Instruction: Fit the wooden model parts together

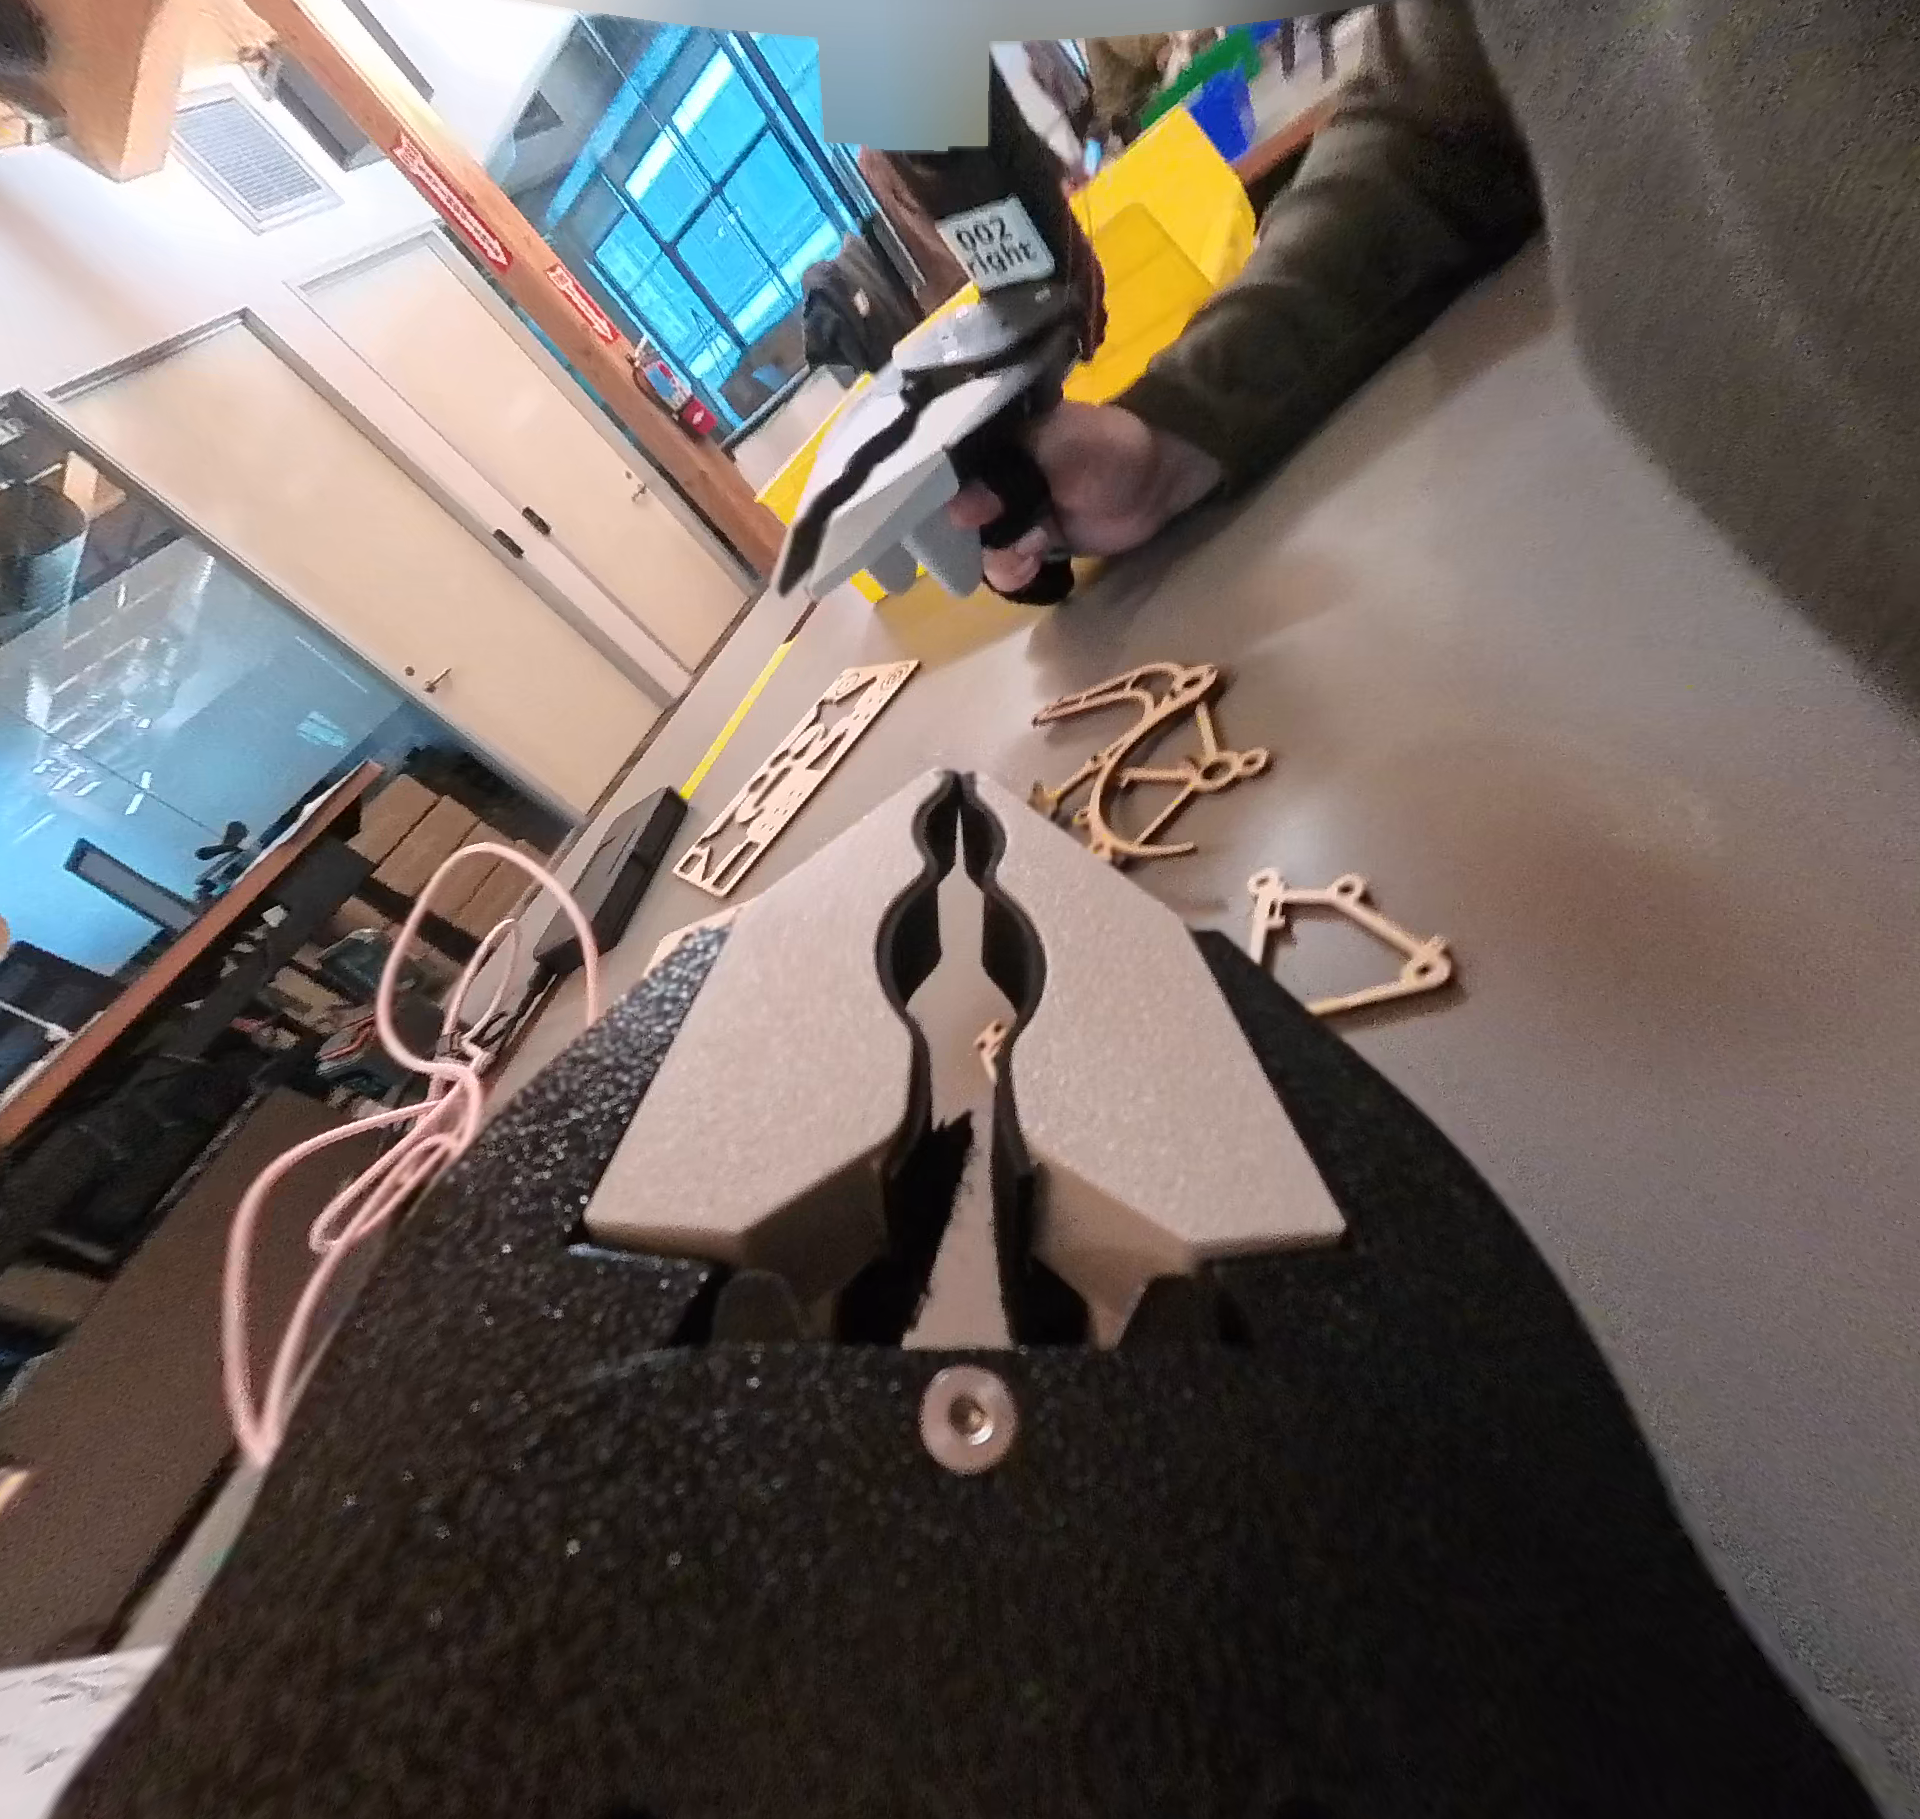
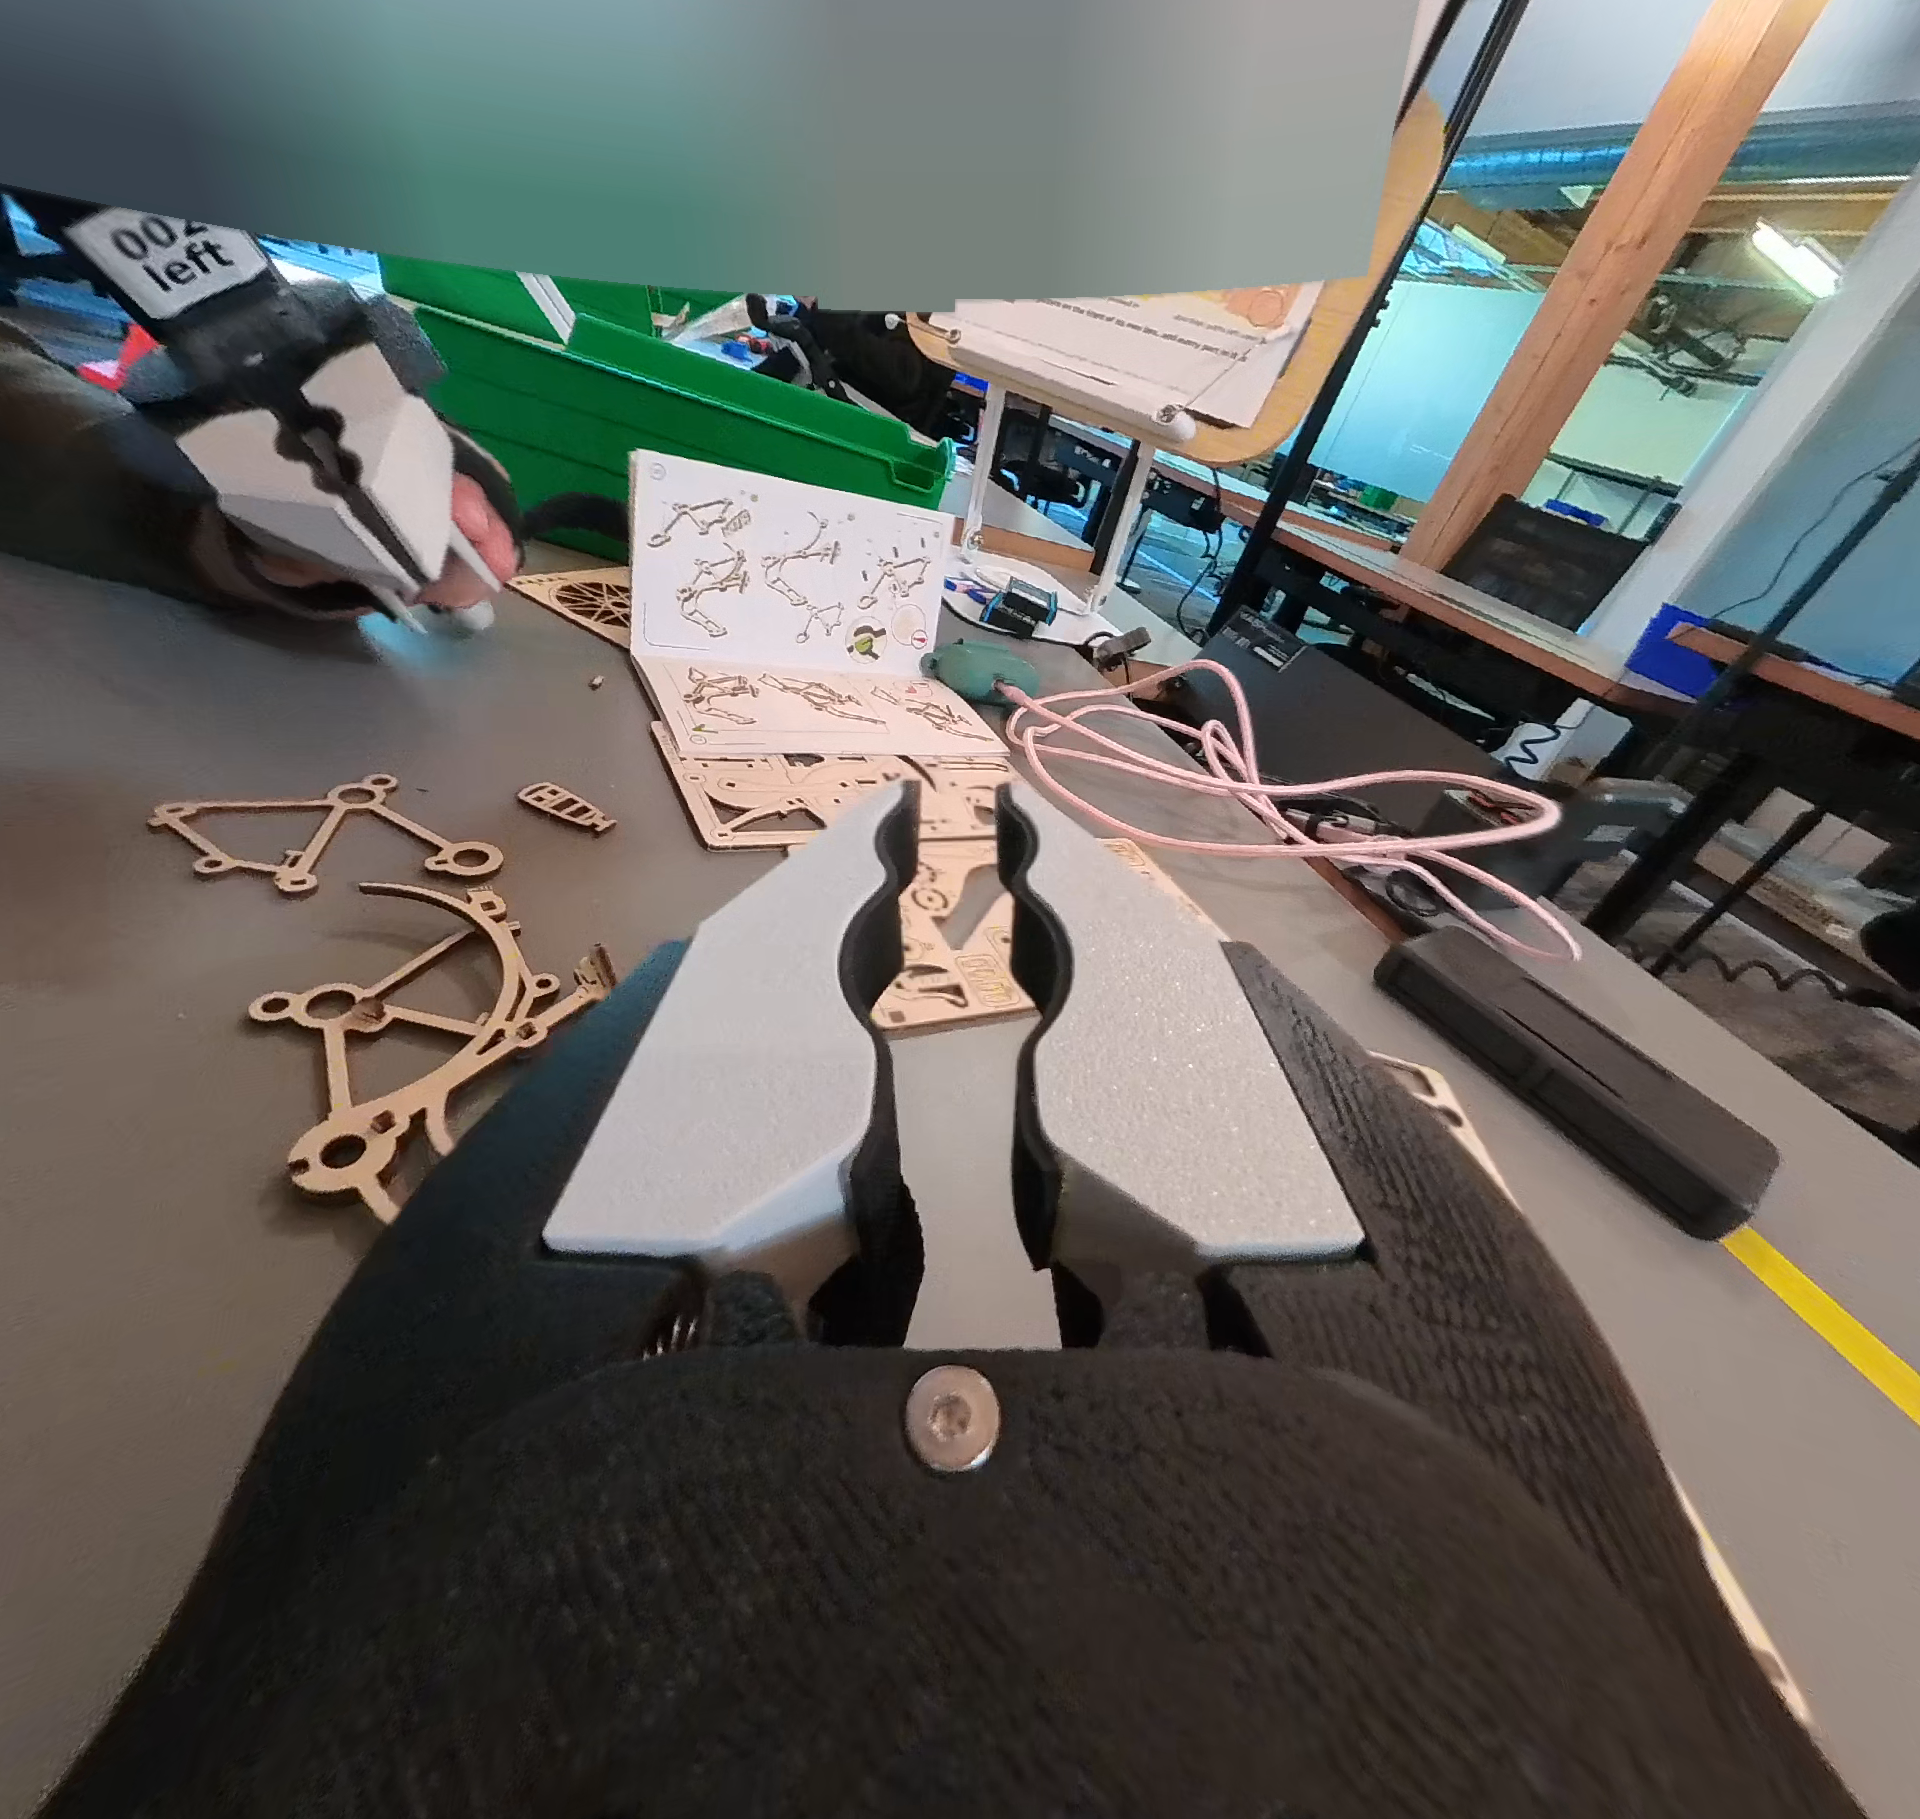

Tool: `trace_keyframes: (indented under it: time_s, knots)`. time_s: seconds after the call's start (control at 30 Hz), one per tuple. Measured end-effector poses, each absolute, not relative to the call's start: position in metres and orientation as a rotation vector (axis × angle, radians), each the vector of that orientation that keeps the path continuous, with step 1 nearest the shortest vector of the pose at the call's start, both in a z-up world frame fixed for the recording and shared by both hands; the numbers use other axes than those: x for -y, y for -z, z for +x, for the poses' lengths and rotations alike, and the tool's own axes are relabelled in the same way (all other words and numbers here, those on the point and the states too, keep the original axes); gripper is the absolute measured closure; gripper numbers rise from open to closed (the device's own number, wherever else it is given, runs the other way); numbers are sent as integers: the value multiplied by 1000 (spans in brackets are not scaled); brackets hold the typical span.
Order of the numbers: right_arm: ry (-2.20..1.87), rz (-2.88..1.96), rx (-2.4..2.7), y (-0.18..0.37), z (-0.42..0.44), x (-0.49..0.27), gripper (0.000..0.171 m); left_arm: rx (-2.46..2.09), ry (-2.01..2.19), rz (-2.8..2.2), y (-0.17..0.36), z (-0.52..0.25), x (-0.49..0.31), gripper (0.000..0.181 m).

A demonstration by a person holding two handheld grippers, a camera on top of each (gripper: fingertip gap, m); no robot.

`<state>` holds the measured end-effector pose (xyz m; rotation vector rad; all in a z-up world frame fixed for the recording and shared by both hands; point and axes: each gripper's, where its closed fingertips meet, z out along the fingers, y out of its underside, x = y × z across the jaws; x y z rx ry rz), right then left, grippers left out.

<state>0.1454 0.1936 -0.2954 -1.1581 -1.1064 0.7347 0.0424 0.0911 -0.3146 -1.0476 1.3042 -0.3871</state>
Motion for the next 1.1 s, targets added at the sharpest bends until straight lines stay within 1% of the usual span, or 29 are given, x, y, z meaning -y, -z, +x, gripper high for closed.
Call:
trace_keyframes:
  time_s: [0.03,0.1,0.27,0.3,0.33,0.53,0.63,0.8,0.93,1.1]
  knots:
    - [-724,-1161,1102,296,146,-195,158,-1338,347,-1048,319,42,-93,179]
    - [-722,-1162,1097,295,146,-196,159,-1422,321,-1042,328,41,-91,169]
    - [-707,-1154,1113,296,144,-196,159,-1569,513,-1188,349,36,-77,145]
    - [-703,-1151,1117,296,144,-196,160,-1579,499,-1226,353,31,-80,132]
    - [-701,-1148,1119,296,143,-196,160,-1597,488,-1253,359,28,-82,130]
    - [-732,-1152,1101,294,145,-196,160,-1706,539,-1413,381,28,-73,144]
    - [-752,-1153,1096,294,146,-196,160,-1688,601,-1477,383,25,-73,144]
    - [-756,-1146,1099,293,146,-194,160,-1645,712,-1591,386,23,-74,154]
    - [-758,-1147,1097,293,146,-194,160,-1640,727,-1634,388,24,-74,160]
    - [-731,-1148,1109,294,144,-196,160,-1683,690,-1637,391,25,-73,161]
